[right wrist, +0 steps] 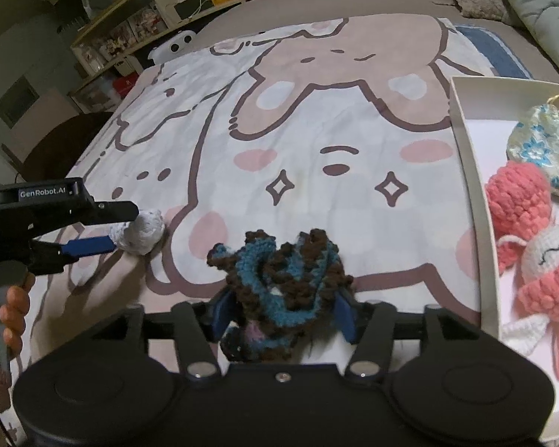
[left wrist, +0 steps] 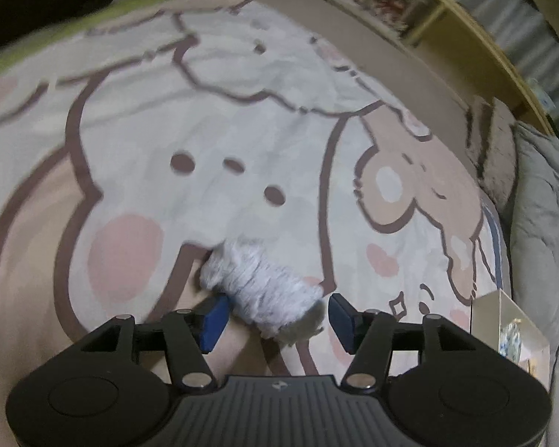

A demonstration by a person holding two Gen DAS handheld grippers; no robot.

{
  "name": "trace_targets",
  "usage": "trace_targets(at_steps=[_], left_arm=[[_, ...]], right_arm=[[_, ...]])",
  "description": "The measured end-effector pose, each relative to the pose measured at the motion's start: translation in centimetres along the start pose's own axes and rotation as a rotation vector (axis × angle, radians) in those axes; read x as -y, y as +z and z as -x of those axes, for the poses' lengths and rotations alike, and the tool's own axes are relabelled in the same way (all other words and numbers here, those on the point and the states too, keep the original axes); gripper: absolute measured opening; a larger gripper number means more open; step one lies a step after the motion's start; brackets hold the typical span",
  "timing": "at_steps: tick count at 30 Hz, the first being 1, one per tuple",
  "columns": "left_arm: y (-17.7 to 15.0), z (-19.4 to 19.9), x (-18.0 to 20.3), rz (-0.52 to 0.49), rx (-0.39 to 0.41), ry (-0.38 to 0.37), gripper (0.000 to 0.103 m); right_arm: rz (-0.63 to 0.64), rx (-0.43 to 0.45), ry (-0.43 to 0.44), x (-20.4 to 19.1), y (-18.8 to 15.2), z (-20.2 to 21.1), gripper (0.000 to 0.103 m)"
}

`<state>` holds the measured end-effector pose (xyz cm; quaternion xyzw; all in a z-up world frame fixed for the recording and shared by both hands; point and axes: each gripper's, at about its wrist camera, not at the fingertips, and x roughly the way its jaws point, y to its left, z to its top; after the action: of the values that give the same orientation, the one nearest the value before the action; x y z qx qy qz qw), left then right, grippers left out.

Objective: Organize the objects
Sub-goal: 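Lift and carry the white ball and scrunchie with both tools over the box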

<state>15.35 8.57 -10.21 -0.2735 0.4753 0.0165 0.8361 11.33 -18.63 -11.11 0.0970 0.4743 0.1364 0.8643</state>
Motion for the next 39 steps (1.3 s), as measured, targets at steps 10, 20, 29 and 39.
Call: trace_targets(at_steps=[10, 20, 29, 39], left_arm=[[-0.1, -1.6, -1.3, 0.198, 0.033, -0.041, 0.060], [0.5, -1.4, -0.9, 0.147, 0.040, -0.051, 0.047], [1.0, 2.0, 2.8, -0.141, 0.173, -0.030, 0.046], [-0.5, 5.0, 6.8, -0.394, 0.272, -0.036, 0.046]], right_arm=[[-0.031, 0.000, -0.008, 0.2, 0.2, -1.5, 0.069], [-0.040, 0.021, 0.046, 0.0, 0.4, -1.4, 0.039], [0.001, 0.131, 0.025, -0.4, 1.5, 1.2, 0.036], [0.090, 0.280, -0.046, -0.3, 2.7, 5.6, 0.036]])
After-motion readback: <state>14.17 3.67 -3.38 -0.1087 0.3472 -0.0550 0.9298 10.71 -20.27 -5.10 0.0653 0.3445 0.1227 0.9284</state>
